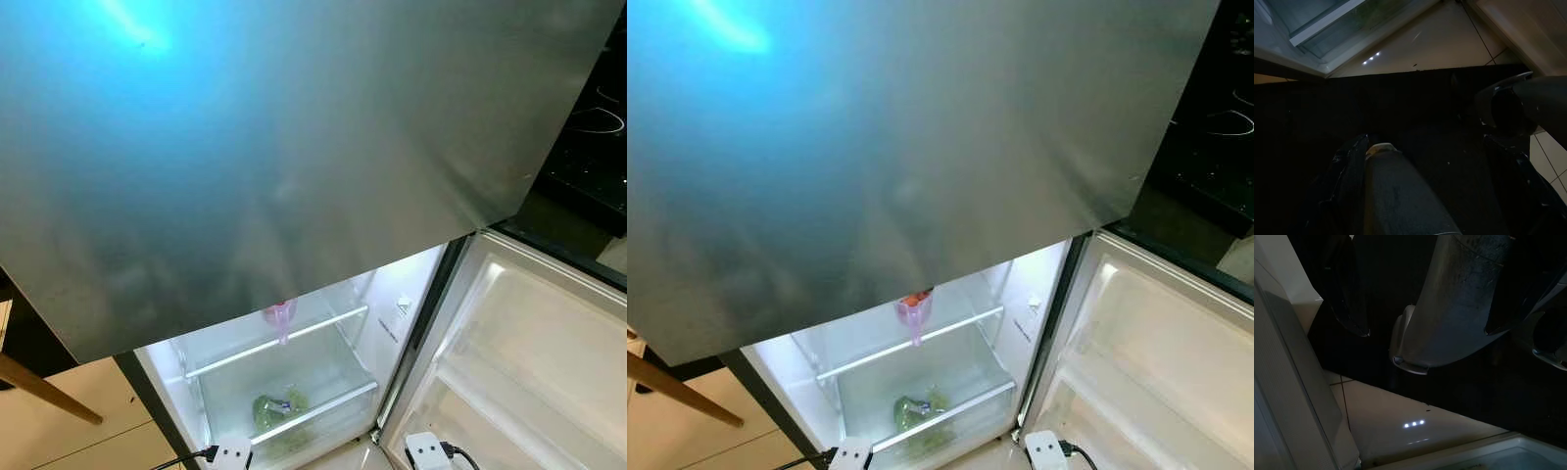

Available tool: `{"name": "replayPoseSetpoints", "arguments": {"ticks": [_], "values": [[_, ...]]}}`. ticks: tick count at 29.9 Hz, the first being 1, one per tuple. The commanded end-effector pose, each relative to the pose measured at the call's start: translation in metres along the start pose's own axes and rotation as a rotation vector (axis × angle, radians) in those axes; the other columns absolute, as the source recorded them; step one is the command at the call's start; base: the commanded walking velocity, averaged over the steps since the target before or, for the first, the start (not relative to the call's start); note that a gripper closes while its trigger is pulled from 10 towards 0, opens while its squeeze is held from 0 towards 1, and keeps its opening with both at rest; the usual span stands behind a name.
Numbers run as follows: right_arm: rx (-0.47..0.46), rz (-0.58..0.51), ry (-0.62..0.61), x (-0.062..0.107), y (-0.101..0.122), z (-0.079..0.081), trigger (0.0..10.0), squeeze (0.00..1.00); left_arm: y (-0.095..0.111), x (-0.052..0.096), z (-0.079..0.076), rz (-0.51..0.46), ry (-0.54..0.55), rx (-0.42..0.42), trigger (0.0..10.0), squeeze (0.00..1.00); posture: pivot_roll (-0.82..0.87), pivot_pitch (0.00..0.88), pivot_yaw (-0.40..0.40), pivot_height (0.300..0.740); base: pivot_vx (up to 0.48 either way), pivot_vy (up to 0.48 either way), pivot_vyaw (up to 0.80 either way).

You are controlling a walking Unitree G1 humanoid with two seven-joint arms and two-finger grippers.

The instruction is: Restocking fridge

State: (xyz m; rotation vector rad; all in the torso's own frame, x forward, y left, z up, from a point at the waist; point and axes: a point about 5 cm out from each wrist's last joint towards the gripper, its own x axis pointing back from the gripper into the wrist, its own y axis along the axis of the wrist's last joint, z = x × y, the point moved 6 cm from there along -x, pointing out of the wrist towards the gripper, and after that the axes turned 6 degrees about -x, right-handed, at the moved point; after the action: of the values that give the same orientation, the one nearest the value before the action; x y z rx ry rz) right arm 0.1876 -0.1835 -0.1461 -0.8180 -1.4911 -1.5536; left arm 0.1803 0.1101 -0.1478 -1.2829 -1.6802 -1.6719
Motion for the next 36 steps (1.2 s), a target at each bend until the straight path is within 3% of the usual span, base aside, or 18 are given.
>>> {"name": "replayPoseSetpoints", "arguments": {"ticks": [1, 36], "values": [[0.001, 0.003, -0.001, 0.0, -0.0031, 0.0011, 10.0, 0.0, -0.0061, 0.0007, -0.0001, 0.024, -0.001, -0.005, 10.0, 0.0, -0.07, 0.024, -0.018, 0.74, 0.0, 0.0, 0.0], [0.015, 0.007, -0.003, 0.0001, -0.0023, -0.0002, 10.0, 0.0, -0.0038, -0.0002, -0.0017, 0.02, -0.003, -0.011, 10.0, 0.0, -0.06, 0.015, -0.029, 0.74, 0.0, 0.0, 0.0]]}}
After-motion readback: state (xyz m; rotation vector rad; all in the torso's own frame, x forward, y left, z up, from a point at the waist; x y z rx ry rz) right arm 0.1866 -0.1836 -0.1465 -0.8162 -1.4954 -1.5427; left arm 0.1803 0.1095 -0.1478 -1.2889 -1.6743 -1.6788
